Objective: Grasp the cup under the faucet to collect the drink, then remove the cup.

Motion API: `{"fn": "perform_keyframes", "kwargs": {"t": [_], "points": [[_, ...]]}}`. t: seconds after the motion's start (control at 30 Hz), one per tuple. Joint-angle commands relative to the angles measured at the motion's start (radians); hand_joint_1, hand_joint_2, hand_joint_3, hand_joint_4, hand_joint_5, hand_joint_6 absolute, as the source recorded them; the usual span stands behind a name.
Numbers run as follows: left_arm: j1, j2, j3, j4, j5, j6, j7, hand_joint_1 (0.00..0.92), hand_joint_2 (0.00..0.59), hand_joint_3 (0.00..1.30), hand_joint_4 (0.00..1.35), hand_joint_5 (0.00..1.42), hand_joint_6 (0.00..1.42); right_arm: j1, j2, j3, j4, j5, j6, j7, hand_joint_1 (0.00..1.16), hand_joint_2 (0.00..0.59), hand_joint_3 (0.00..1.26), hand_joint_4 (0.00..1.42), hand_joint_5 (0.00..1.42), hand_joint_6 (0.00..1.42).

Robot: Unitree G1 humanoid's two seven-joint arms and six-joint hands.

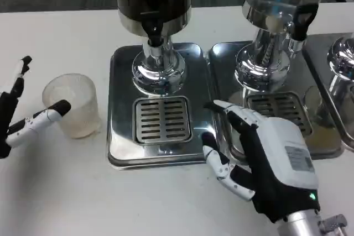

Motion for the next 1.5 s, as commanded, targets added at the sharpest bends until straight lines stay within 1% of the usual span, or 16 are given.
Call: {"fn": "perform_keyframes", "kwargs": {"t": [0.03,0.17,0.33,0.47,0.5,0.67,0.7,0.87,0.93,1.03,1.23,1.4,1.5], "points": [[-0.068,0.017,-0.042,0.067,-0.008,0.000,-0.052,0.000,0.000,0.00,0.00,0.05,0.18,-0.031,0.013,0.013,0.023,0.018,-0.014,-0.021,0.35,0.437,0.31,0.29,0.27,0.28],[-0.111,0.018,-0.072,0.109,-0.006,0.009,-0.085,0.000,0.000,0.00,0.00,0.06,0.18,-0.051,0.026,0.025,0.034,0.034,-0.025,-0.034,0.35,0.437,0.32,0.29,0.27,0.30],[-0.161,0.024,-0.123,0.145,0.014,0.022,-0.103,0.016,0.000,0.00,0.00,0.05,0.19,-0.069,0.041,0.043,0.043,0.048,-0.036,-0.059,0.35,0.437,0.32,0.29,0.27,0.30],[-0.189,0.030,-0.166,0.161,0.033,0.029,-0.101,0.035,0.000,0.00,0.00,0.05,0.18,-0.078,0.048,0.052,0.051,0.051,-0.038,-0.071,0.35,0.437,0.33,0.31,0.29,0.31],[-0.194,0.031,-0.176,0.165,0.036,0.033,-0.098,0.053,0.000,0.00,0.00,0.05,0.18,-0.080,0.049,0.053,0.053,0.051,-0.038,-0.072,0.35,0.437,0.33,0.31,0.29,0.32],[-0.215,0.038,-0.214,0.183,0.058,0.049,-0.086,0.065,0.000,0.00,0.00,0.05,0.18,-0.084,0.054,0.058,0.057,0.052,-0.039,-0.078,0.35,0.437,0.33,0.31,0.29,0.32],[-0.218,0.041,-0.221,0.185,0.063,0.049,-0.081,0.080,0.000,0.00,0.00,0.04,0.18,-0.084,0.054,0.059,0.057,0.051,-0.038,-0.079,0.35,0.437,0.33,0.32,0.29,0.32],[-0.222,0.053,-0.250,0.192,0.075,0.033,-0.066,0.098,0.000,0.00,0.00,0.05,0.18,-0.083,0.055,0.060,0.056,0.051,-0.035,-0.082,0.36,0.439,0.34,0.32,0.29,0.32],[-0.217,0.057,-0.251,0.194,0.069,0.026,-0.053,0.102,0.000,0.00,0.00,0.05,0.18,-0.082,0.055,0.060,0.055,0.052,-0.034,-0.082,0.36,0.441,0.34,0.32,0.29,0.32],[-0.186,0.061,-0.213,0.197,0.029,-0.010,0.003,0.086,0.000,0.00,0.00,0.05,0.18,-0.080,0.056,0.059,0.053,0.052,-0.033,-0.083,0.36,0.443,0.34,0.32,0.29,0.32],[-0.147,0.056,-0.143,0.203,-0.040,-0.076,0.068,0.051,0.000,0.00,0.00,0.06,0.18,-0.078,0.051,0.056,0.053,0.059,-0.034,-0.075,0.36,0.446,0.35,0.32,0.30,0.33],[-0.134,0.053,-0.116,0.208,-0.067,-0.093,0.059,0.022,0.000,0.00,0.00,0.06,0.20,-0.084,0.043,0.052,0.055,0.069,-0.037,-0.065,0.36,0.446,0.35,0.32,0.30,0.33],[-0.123,0.054,-0.116,0.216,-0.067,-0.090,0.035,0.022,0.000,0.00,0.00,0.07,0.20,-0.089,0.040,0.055,0.054,0.072,-0.037,-0.063,0.36,0.446,0.35,0.32,0.30,0.33]]}}
